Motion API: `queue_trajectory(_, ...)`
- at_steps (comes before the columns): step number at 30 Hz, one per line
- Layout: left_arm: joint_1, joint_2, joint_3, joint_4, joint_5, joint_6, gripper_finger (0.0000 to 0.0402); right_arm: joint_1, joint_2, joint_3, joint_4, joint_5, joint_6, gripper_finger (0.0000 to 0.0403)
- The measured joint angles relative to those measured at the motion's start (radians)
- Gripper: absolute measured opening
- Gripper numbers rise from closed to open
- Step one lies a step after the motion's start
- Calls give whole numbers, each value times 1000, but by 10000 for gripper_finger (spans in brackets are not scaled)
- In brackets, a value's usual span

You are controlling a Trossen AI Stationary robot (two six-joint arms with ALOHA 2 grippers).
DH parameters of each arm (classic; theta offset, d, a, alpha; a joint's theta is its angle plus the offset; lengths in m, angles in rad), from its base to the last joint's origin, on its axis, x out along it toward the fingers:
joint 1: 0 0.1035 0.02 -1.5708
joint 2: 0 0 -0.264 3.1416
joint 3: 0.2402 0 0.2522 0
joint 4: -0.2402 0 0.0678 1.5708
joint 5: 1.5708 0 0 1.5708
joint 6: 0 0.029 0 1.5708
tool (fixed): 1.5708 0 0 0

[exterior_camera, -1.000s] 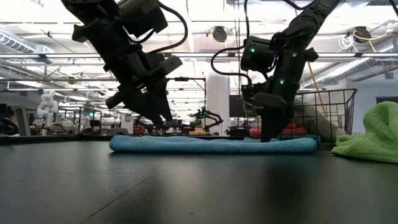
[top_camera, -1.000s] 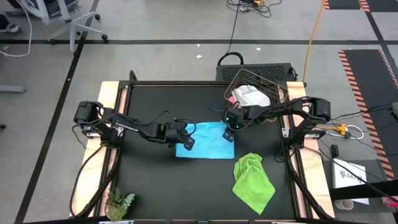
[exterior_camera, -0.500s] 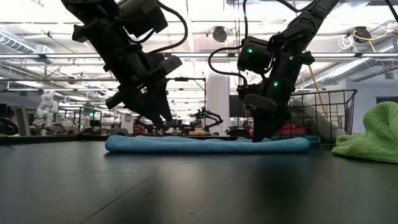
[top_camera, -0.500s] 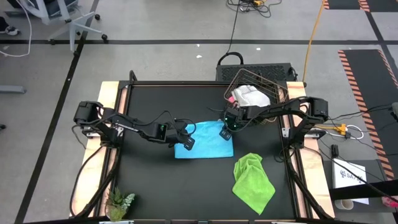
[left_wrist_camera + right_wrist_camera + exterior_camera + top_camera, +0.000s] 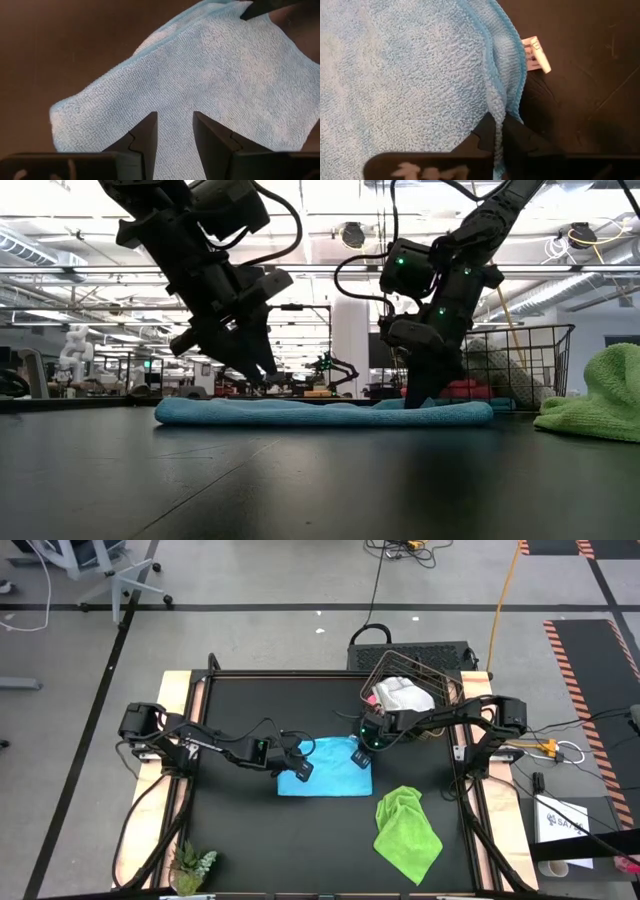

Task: Fold microfiber towels
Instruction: Fold the blue towel

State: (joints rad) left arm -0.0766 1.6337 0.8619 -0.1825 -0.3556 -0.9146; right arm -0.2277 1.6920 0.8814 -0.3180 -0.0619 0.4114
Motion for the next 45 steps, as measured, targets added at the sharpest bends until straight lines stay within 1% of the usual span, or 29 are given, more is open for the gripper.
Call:
queue_trajectory(6,-28,0,0,-12,66,2,127,12,-22,-2,-14,-25,13,4)
queue_trajectory(11,-71,0,0,-136,71,4,127,27,-70,-6,-39,-22,21,2)
queue_trajectory(15,-83,0,0,-217,69,-15,127,36,-91,-5,-58,-19,20,2)
queue_trajectory(19,-83,2,0,-210,67,-18,127,40,-93,-4,-65,-18,19,1)
queue_trajectory(25,-98,80,2,-215,51,-93,127,40,-93,-3,-64,-17,18,1)
queue_trajectory(30,-133,125,5,-200,53,-118,126,40,-94,-2,-69,-18,18,1)
queue_trajectory(34,-155,127,3,-161,59,-119,126,40,-94,-2,-69,-21,27,0)
queue_trajectory(39,-160,143,1,-49,70,-106,126,43,-95,26,-83,-45,51,0)
queue_trajectory(45,-161,156,3,-48,57,-88,126,60,-95,90,-88,-44,46,0)
